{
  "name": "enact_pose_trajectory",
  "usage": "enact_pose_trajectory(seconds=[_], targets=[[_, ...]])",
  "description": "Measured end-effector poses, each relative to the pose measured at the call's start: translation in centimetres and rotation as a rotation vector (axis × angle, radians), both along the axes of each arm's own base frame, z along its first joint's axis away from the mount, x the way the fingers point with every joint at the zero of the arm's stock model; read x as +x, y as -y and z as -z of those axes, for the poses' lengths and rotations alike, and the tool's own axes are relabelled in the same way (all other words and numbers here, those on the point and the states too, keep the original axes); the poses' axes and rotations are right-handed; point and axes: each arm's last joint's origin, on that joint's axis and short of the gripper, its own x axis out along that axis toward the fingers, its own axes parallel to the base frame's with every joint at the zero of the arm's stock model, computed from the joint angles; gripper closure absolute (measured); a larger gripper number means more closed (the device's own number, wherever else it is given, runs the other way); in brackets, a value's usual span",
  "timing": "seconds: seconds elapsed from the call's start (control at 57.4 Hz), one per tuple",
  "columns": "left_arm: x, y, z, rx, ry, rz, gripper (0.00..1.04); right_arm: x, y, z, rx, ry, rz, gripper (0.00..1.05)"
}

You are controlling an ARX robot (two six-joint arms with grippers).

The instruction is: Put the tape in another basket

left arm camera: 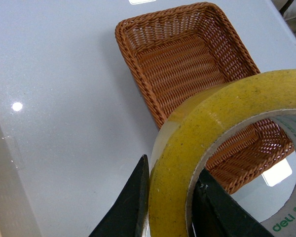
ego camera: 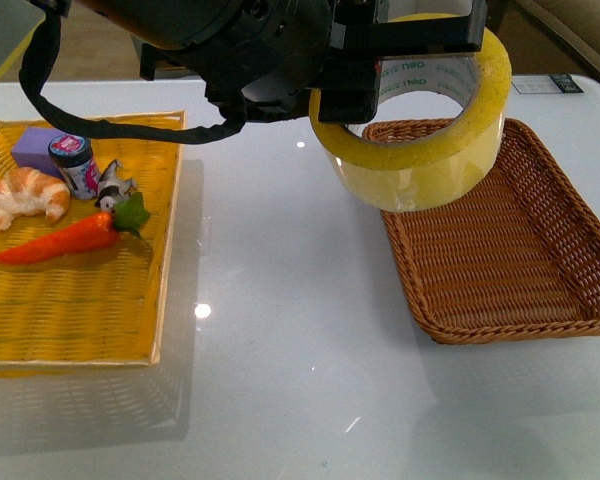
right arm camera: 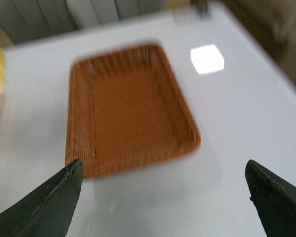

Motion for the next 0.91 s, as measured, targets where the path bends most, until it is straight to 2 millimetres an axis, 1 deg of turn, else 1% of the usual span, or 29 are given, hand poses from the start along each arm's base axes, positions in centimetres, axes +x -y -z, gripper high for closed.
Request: enact_pose_trajectory(seconds=[0.052, 0.209, 0.349, 0.523, 0.575, 0.732, 0.906], targets=[[0.0, 0.0, 0.0, -0.003, -0.003, 0.001, 0.89, 1.2, -0.3, -0.3, 0.105, -0.036, -0.031, 0.09], [0.0, 0.0, 0.0, 0.001, -0.013, -0.002, 0.89, 4.5, -1.5, -0.7, 0.348, -0.012, -0.176, 0.09], [0.0, 0.1, -0.1, 0.000, -0.018, -0.001, 0.89, 6.7, -3.1, -0.3, 0.488, 0.002, -0.274, 0.09], [0.0, 0.2, -0.2, -0.007, -0.023, 0.002, 0.89, 8.7, -5.2, 0.5, 0.575, -0.007, -0.373, 0.09], [0.0, 0.2, -0.2, -0.008, -0.026, 0.002, 0.89, 9.2, -5.6, 0.7, 0.594, -0.005, -0.393, 0.09], [0.0, 0.2, -0.2, -0.014, -0.032, -0.001, 0.89, 10.7, -6.0, 1.6, 0.641, -0.005, -0.401, 0.09], [-0.1, 0.3, -0.2, -0.023, -0.041, 0.011, 0.89, 11.8, -6.3, 2.2, 0.676, -0.002, -0.410, 0.09]])
